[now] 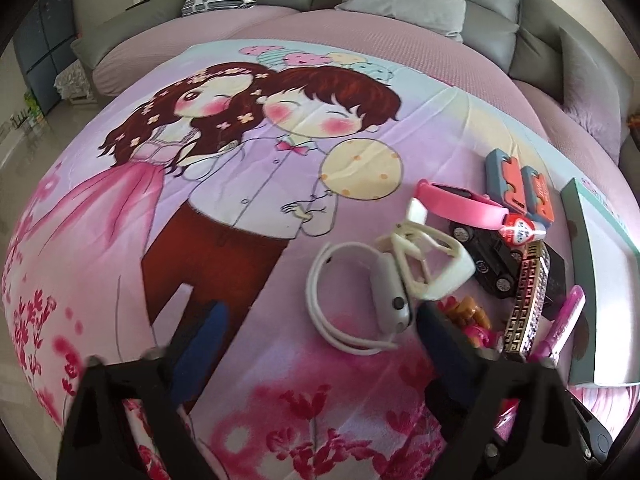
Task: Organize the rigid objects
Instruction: 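Close the right gripper on the pink toy dog while the left gripper grasps the white watch, then carry the toy dog and white watch into the tray and open both grippers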
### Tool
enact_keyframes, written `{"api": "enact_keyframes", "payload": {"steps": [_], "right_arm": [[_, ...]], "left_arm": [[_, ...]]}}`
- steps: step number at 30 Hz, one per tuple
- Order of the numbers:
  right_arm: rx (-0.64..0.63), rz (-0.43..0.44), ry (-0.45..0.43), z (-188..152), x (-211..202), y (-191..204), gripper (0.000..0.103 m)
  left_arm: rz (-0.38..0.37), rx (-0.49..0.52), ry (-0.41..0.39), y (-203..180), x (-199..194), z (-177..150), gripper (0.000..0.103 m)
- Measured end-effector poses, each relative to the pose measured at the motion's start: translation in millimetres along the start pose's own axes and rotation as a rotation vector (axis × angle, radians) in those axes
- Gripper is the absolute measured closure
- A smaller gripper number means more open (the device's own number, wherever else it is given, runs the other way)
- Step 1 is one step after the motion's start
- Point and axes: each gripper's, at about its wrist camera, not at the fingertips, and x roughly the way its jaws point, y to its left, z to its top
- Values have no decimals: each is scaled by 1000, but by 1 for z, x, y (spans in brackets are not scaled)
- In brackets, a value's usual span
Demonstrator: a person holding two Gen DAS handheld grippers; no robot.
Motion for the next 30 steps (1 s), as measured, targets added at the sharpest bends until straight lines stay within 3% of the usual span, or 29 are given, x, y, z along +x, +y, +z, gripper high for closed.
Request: {"api": "enact_keyframes", "payload": {"steps": [4, 6, 12, 18, 21, 30], "right_arm": [[0, 0, 1, 0, 0, 0, 51], [-2, -2, 1, 0, 1, 0, 51], [-7, -6, 3, 0, 1, 0, 51], [-12, 0, 4, 1, -1, 1, 51], [-6, 18, -2, 1, -6, 0, 51], [7, 71, -54, 3, -29, 0, 52]], "left_arm": [[-33, 10, 6, -2, 2, -1, 34], [-64, 14, -4, -4, -1, -1, 52], [-73, 14, -13, -5, -3, -2, 52], [-29, -35, -17, 3, -5, 1, 52], [1, -45, -33, 5, -11, 1, 52], [-2, -58, -89, 3, -36, 5, 53]]}}
